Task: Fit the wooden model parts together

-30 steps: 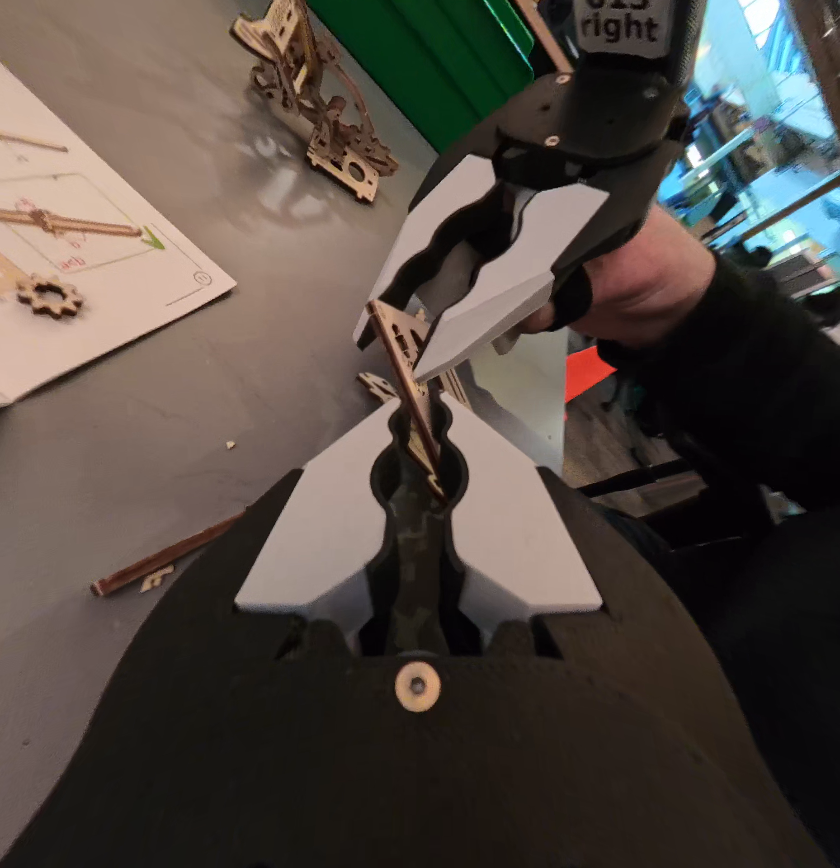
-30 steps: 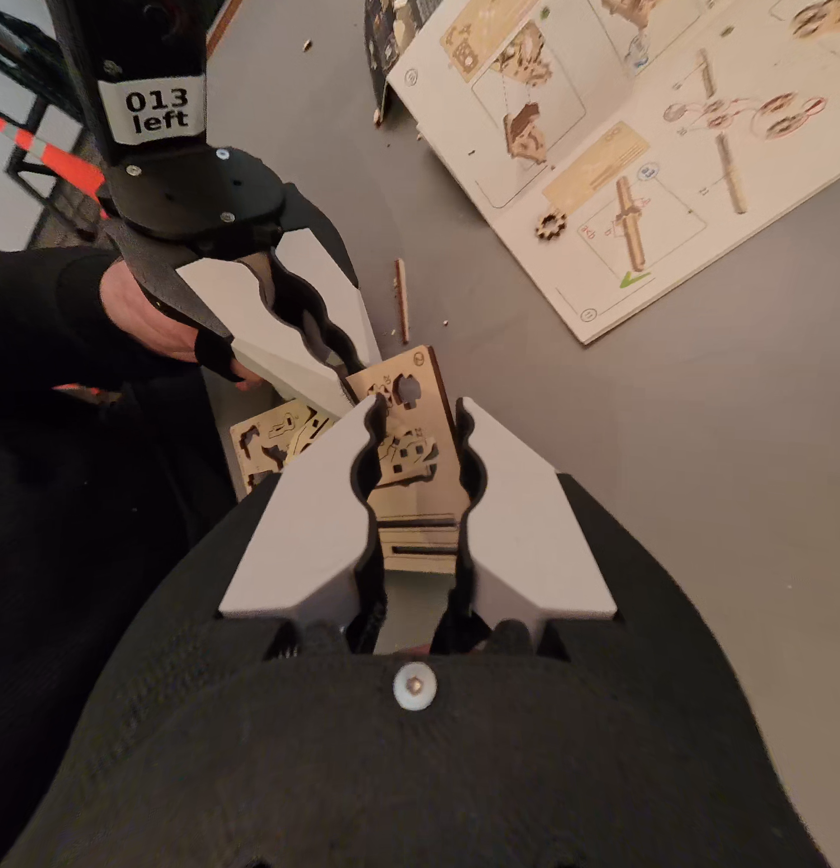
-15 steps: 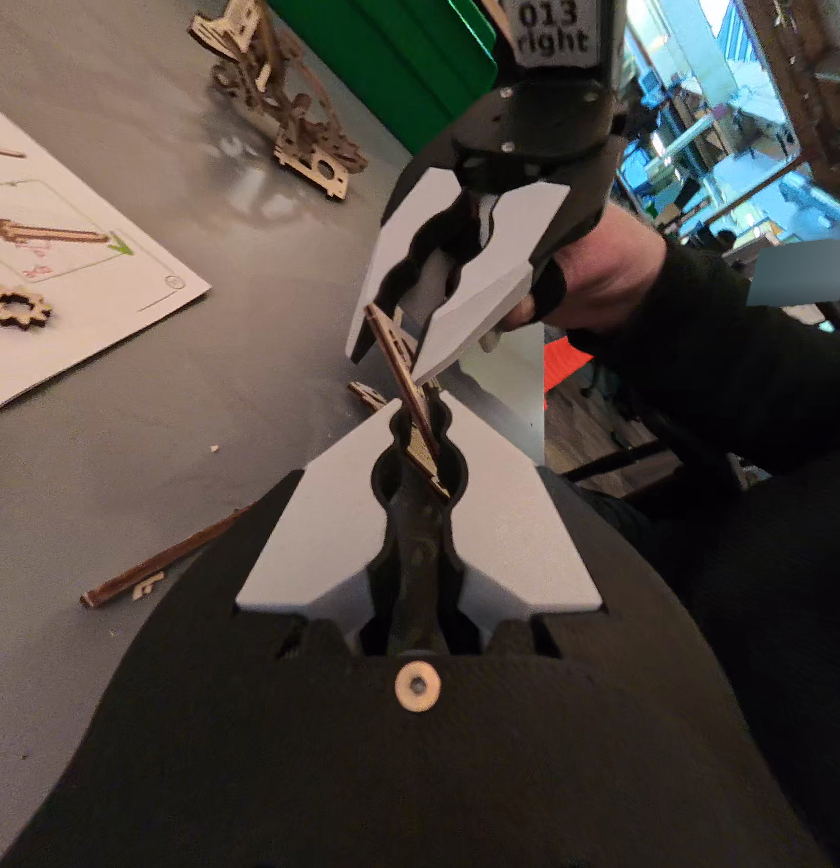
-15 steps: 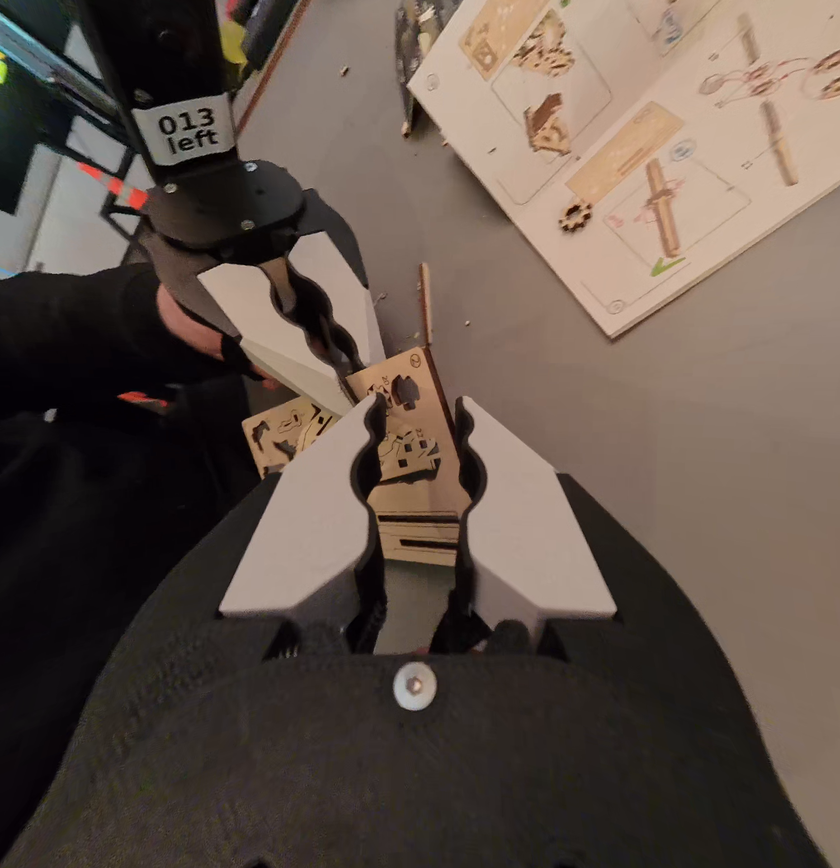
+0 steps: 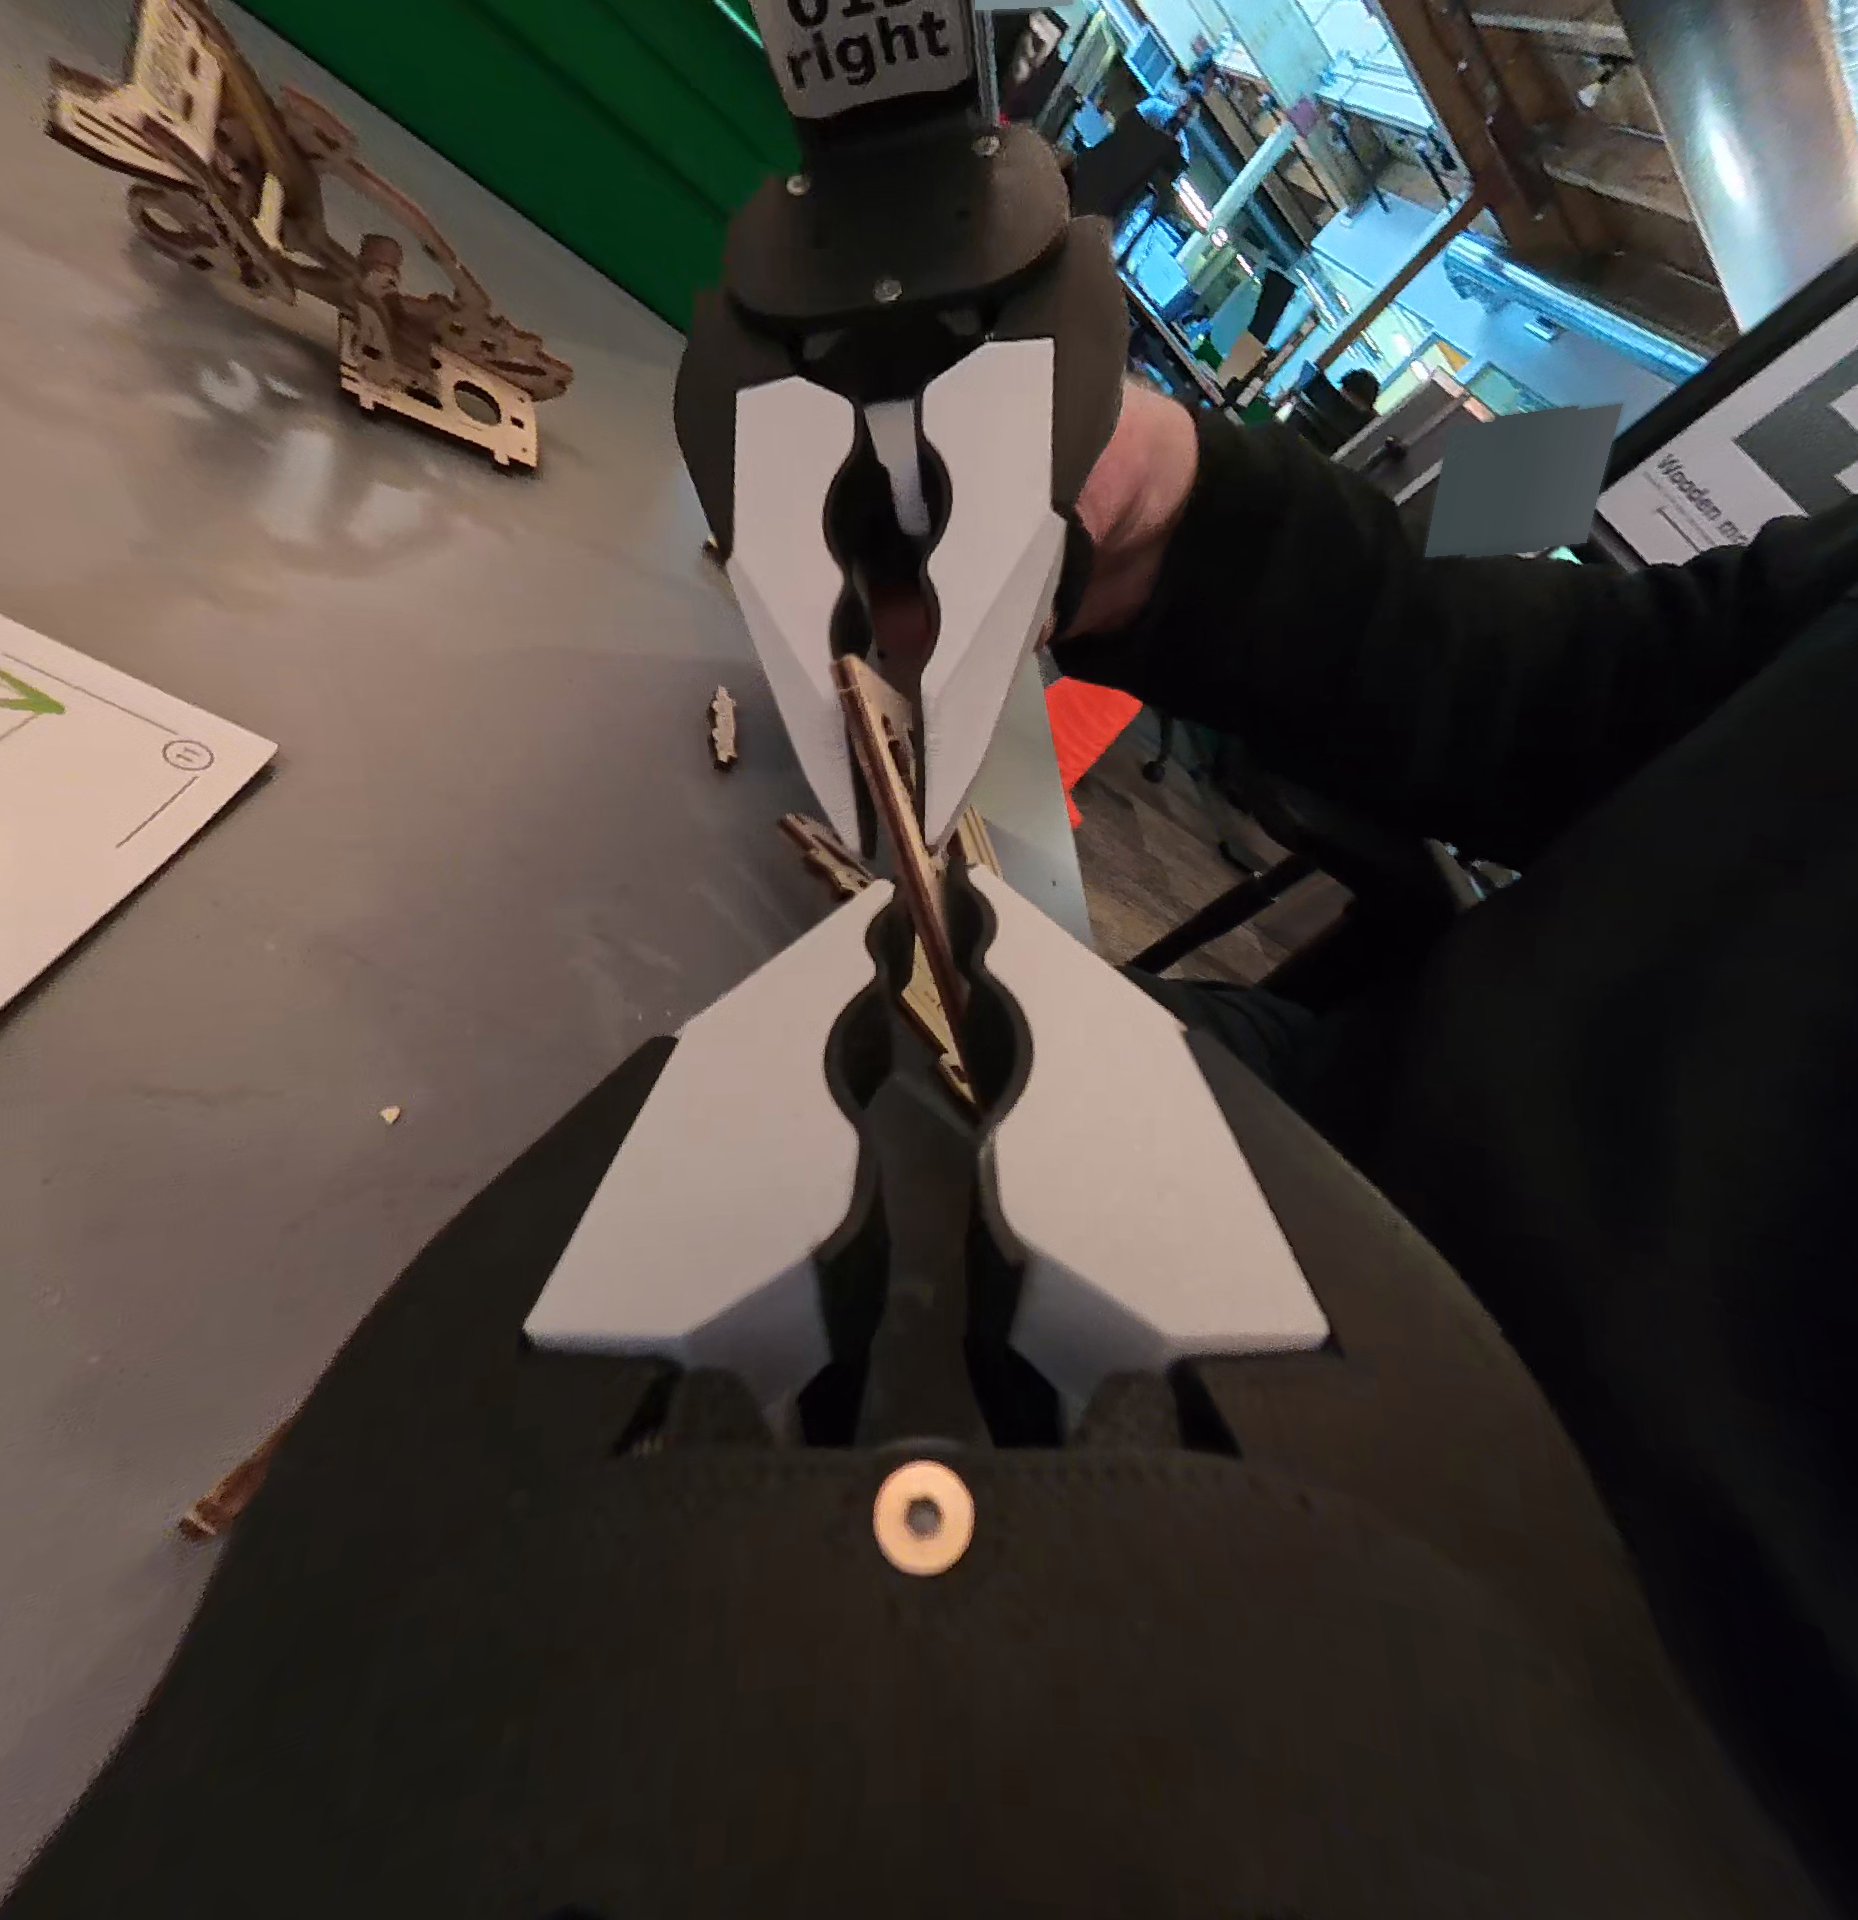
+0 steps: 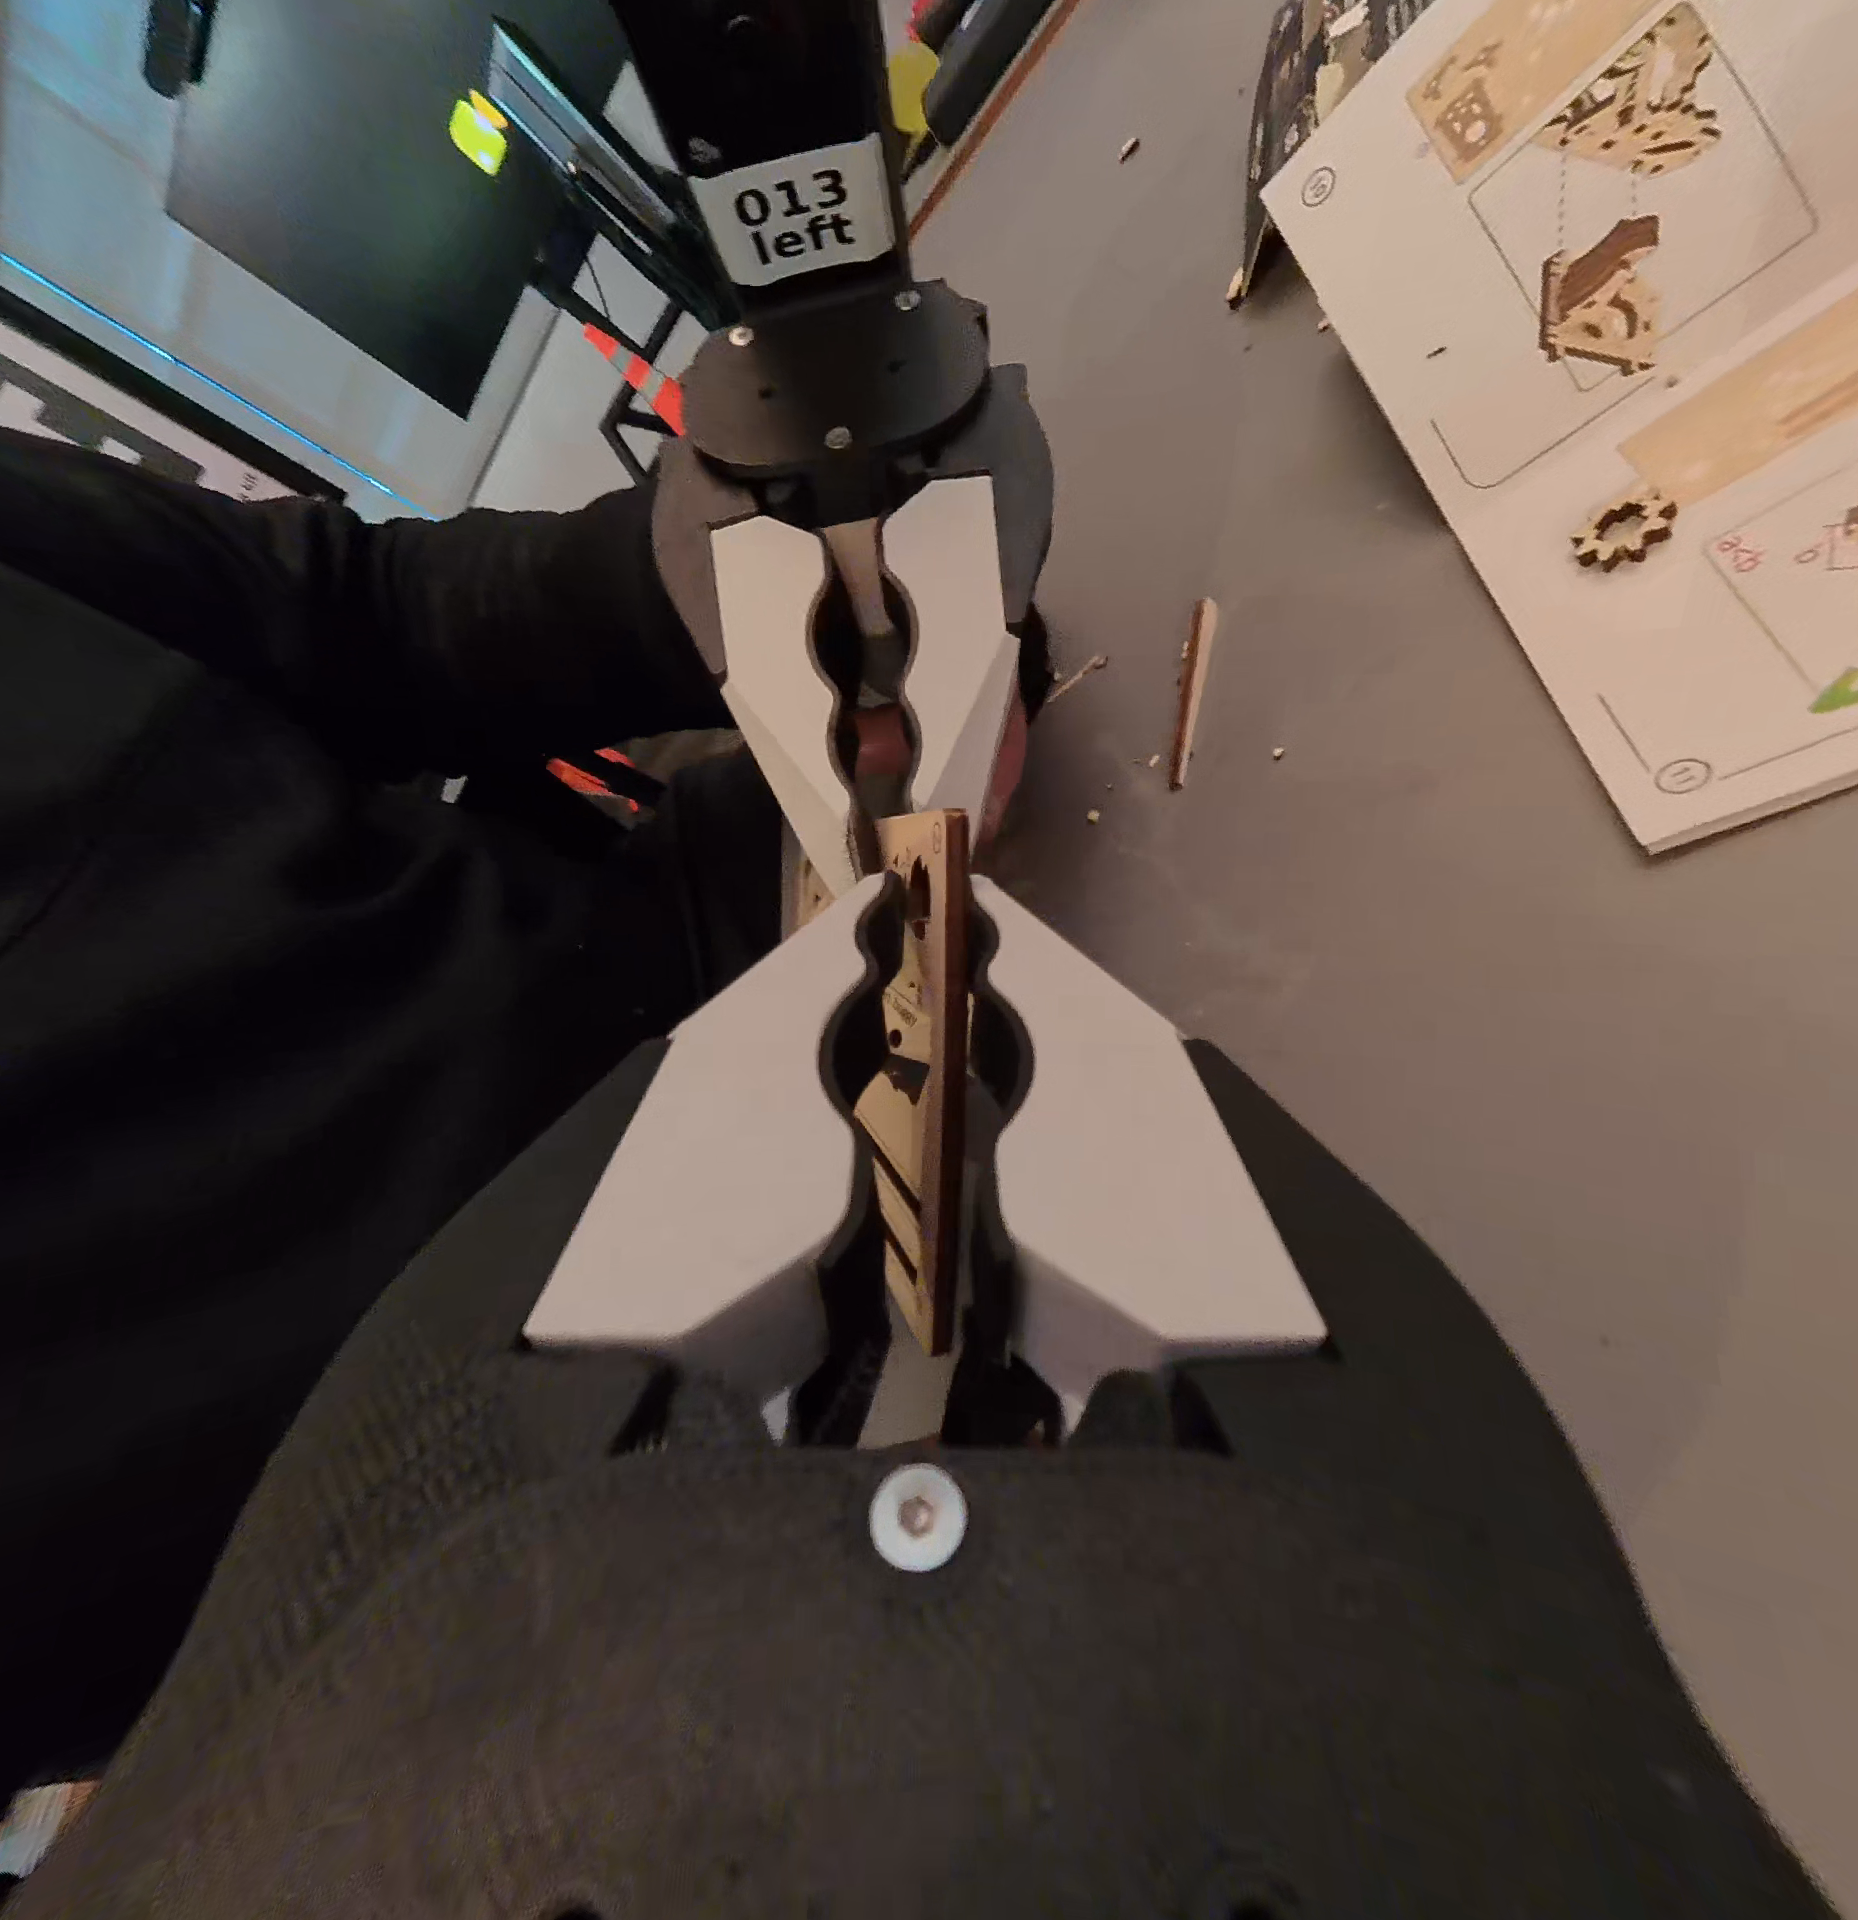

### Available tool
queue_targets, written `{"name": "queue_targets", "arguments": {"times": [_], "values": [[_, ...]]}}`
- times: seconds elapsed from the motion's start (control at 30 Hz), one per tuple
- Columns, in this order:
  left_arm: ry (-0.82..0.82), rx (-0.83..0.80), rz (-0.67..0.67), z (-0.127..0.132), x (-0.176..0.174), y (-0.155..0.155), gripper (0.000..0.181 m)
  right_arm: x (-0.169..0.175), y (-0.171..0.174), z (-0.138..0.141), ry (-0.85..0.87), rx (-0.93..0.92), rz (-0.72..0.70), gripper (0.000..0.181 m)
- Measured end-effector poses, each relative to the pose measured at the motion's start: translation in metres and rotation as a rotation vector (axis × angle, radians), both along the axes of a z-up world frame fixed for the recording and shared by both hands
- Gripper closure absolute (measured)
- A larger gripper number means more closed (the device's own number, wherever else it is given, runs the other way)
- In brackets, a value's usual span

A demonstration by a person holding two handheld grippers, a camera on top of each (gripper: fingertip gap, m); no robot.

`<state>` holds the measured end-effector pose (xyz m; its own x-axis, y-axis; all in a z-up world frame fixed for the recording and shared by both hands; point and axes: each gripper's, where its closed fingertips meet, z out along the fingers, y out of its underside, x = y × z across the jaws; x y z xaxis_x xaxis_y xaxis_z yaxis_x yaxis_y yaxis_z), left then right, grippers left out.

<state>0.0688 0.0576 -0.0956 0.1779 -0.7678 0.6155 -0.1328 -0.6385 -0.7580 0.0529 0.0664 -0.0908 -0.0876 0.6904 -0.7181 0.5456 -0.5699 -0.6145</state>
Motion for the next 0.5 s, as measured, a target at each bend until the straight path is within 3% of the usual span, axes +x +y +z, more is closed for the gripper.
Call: {"name": "queue_targets", "arguments": {"times": [0.13,0.3,0.5], "values": [[0.055,-0.008,-0.039,-0.008,-0.004,0.0,0.177,-0.002,-0.001,-0.005,-0.008,-0.002,-0.001,0.175],[0.132,0.007,0.016,-0.018,-0.005,0.009,0.176,-0.003,0.007,-0.017,-0.084,0.057,-0.054,0.172],[0.11,-0.001,0.05,-0.016,-0.007,0.014,0.175,-0.005,0.016,-0.019,-0.136,0.151,-0.111,0.17]]}}
